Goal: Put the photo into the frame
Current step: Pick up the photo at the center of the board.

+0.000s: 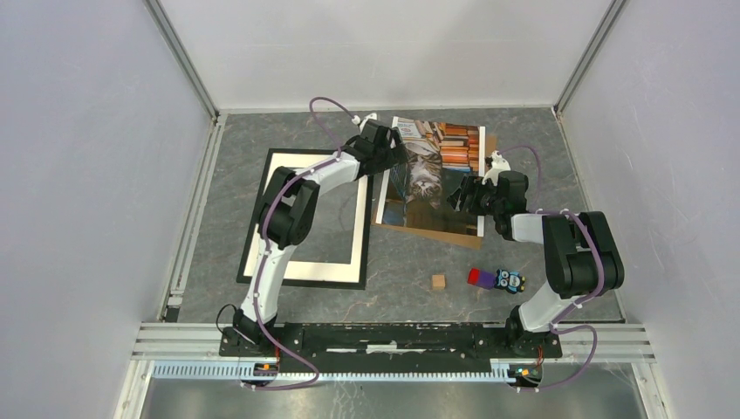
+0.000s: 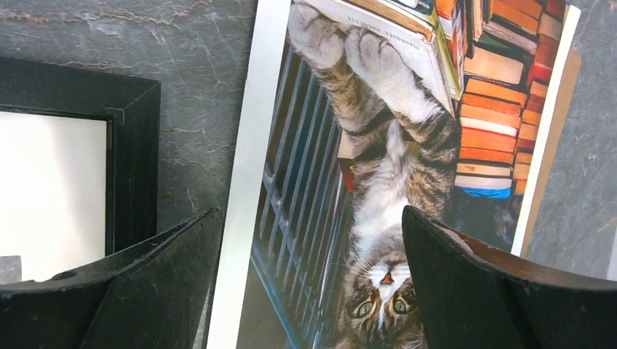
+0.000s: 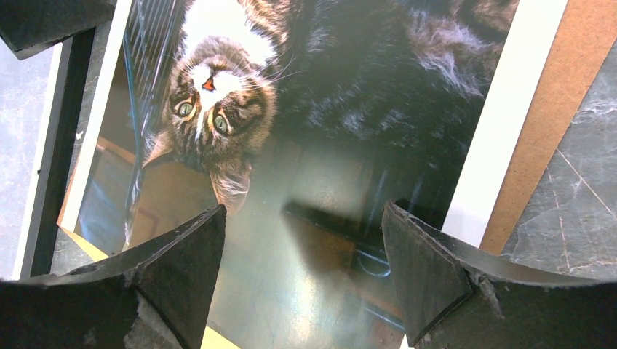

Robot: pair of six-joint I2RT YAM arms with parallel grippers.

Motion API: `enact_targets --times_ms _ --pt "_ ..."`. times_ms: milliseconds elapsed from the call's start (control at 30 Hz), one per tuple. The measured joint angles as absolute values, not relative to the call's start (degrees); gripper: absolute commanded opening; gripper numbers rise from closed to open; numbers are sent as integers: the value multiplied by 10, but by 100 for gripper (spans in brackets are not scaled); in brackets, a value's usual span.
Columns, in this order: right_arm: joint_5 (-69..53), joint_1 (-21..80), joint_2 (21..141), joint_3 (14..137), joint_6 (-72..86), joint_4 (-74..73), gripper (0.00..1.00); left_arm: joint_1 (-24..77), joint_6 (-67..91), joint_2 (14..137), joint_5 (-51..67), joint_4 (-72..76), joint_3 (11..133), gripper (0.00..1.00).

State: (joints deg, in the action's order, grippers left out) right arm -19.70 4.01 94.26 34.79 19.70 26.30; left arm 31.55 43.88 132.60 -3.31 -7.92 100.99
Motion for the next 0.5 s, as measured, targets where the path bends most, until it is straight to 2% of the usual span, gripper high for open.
enact_targets --times_ms 233,500 --pt "-197 40 943 348 197 263 84 302 461 1326 19 -68 1008 100" --pt "-205 40 946 348 197 269 84 260 561 1326 136 81 936 94"
